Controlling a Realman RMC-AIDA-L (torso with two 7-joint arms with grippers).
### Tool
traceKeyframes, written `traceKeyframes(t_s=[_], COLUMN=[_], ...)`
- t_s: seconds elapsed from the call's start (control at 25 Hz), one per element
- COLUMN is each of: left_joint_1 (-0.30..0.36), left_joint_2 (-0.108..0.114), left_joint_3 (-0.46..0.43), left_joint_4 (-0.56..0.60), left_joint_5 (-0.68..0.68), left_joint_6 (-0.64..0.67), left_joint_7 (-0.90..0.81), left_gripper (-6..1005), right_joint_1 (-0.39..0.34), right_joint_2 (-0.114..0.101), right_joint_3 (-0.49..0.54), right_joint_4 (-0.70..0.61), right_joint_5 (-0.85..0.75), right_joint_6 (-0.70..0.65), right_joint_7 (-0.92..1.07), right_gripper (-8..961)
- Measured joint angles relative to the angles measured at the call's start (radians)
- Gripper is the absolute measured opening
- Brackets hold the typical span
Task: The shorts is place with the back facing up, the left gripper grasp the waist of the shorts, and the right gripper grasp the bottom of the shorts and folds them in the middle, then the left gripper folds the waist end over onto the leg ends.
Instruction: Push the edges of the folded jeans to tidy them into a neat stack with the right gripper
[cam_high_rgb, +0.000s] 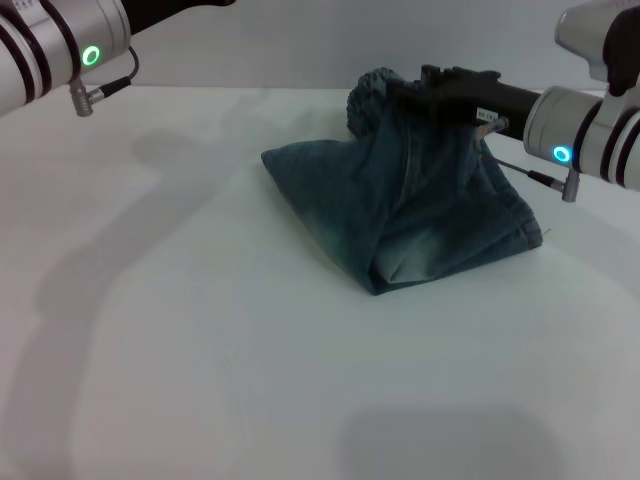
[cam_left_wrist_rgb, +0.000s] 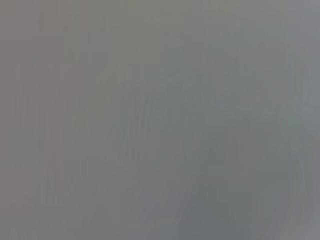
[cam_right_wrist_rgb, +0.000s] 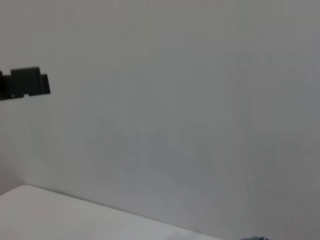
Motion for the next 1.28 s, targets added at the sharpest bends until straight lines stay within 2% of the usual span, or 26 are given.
traceKeyframes(t_s=[0.68, 1.12, 1.28], left_joint_1=[0.0, -0.004, -0.011], left_joint_2=[0.002, 0.002, 0.002], left_joint_3=[-0.007, -0.01, -0.011], left_joint_4=[-0.004, -0.018, -0.03], left_joint_5=[0.0, 0.0, 0.004], left_joint_6=[-0.001, -0.005, -0.008], left_joint_7=[0.008, 0.01, 0.011], left_gripper=[811, 810, 810], right_joint_1=[-0.003, -0.017, -0.056], right_joint_2=[0.004, 0.005, 0.006], right_joint_3=[0.0, 0.0, 0.008], right_joint_4=[0.052, 0.052, 0.034], right_joint_5=[0.002, 0.003, 0.013], right_joint_6=[0.004, -0.008, -0.054], right_joint_7=[-0.036, -0.075, -0.08], right_gripper=[468, 52, 48])
